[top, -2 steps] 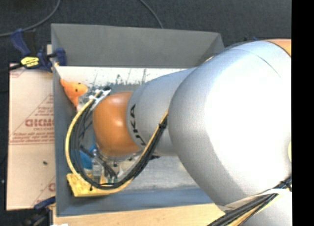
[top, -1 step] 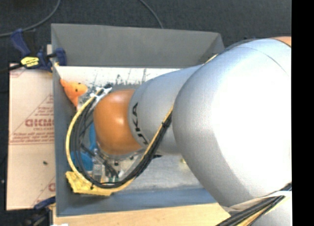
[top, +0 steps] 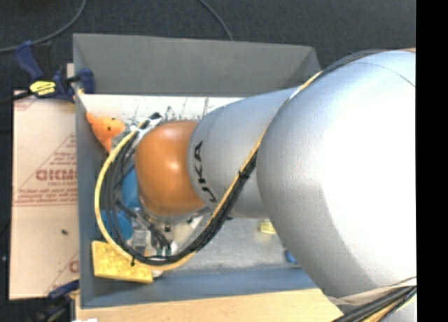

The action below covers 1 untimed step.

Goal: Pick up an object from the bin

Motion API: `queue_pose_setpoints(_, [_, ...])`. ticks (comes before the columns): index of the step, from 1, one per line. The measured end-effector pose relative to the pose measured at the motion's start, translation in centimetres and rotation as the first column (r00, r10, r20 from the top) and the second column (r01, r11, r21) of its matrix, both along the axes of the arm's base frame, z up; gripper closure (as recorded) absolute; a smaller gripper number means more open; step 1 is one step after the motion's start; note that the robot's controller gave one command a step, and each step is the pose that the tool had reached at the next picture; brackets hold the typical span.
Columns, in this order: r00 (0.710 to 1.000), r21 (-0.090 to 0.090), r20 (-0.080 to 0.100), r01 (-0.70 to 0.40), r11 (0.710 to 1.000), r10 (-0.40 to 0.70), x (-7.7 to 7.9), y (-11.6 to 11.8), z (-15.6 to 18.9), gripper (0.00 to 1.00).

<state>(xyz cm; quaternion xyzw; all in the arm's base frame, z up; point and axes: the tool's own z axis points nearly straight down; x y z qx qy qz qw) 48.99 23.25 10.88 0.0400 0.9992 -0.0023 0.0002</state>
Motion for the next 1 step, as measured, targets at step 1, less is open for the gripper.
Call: queue_pose_setpoints(1, [1.0,0.003,0.006,0.001,1.0,-0.001,0.18,0.04,1.23,1.0])
